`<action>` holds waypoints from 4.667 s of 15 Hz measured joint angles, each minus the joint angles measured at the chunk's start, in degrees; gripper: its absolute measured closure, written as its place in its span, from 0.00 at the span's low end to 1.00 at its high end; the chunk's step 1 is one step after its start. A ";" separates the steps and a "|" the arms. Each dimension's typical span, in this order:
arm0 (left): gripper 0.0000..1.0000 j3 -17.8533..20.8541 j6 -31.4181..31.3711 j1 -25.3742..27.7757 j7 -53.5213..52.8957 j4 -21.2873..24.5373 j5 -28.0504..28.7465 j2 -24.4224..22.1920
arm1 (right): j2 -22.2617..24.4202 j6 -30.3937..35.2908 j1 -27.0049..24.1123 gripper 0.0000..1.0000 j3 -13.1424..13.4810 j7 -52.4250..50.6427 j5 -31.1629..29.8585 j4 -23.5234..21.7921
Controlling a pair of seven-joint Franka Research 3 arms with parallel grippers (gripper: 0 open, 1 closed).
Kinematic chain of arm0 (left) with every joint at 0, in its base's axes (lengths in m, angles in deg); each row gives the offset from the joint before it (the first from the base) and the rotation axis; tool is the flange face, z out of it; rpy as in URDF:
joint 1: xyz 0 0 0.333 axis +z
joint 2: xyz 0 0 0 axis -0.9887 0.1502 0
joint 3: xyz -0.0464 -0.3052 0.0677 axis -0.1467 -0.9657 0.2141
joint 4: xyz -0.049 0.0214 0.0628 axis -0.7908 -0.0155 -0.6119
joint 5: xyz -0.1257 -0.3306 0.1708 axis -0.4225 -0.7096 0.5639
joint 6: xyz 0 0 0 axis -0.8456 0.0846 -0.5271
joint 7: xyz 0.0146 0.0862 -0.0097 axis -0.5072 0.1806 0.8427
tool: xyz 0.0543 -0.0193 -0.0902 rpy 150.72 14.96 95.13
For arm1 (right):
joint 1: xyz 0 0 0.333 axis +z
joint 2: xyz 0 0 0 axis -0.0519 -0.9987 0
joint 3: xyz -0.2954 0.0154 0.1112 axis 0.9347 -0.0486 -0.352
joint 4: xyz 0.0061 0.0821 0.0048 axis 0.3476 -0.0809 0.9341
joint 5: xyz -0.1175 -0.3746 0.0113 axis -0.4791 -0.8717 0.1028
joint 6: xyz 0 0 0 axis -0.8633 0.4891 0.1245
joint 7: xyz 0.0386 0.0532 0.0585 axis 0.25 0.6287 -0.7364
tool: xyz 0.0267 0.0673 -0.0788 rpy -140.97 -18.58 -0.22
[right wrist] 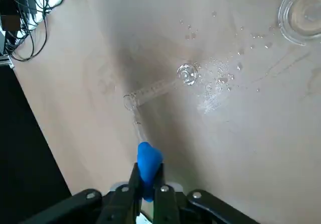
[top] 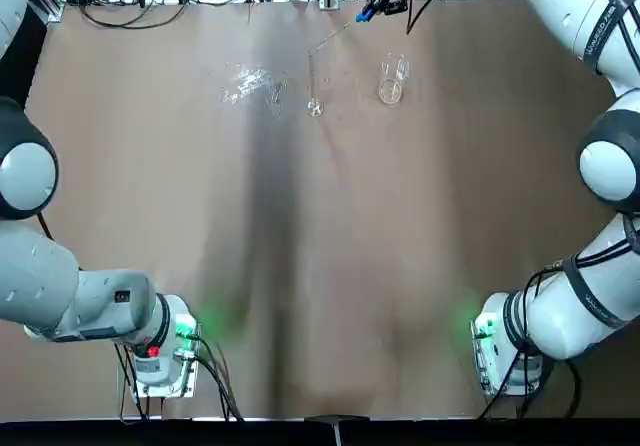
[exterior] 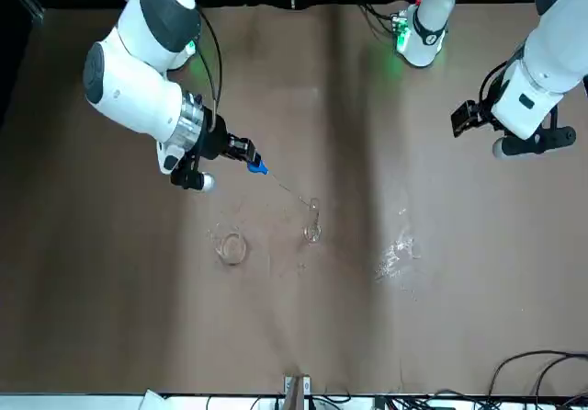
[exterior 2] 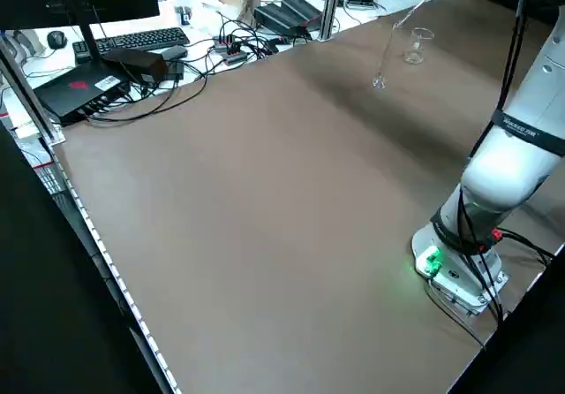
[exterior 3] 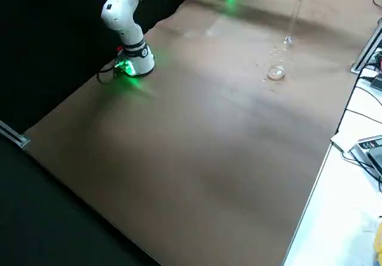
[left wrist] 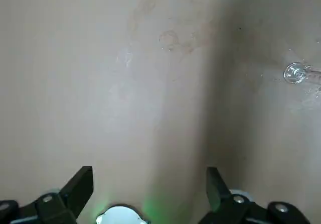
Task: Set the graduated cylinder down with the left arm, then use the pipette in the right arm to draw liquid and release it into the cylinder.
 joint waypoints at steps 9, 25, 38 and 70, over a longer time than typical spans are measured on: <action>0.00 0.00 0.00 0.00 0.00 0.00 0.00 0.00 | 0.00 0.00 0.00 0.91 0.00 0.00 -0.18 0.00; 0.00 0.00 0.00 0.02 0.00 0.00 0.00 0.00 | 0.00 0.00 0.00 0.93 0.00 0.00 -1.21 0.00; 0.00 0.01 0.00 0.02 0.00 0.00 0.00 0.00 | 0.01 0.00 -0.01 0.93 0.46 0.00 -1.38 0.13; 0.00 -0.49 -1.35 -2.20 -0.02 -0.14 3.12 -0.16 | 2.57 6.27 -12.20 0.93 1.53 -11.80 -13.57 1.93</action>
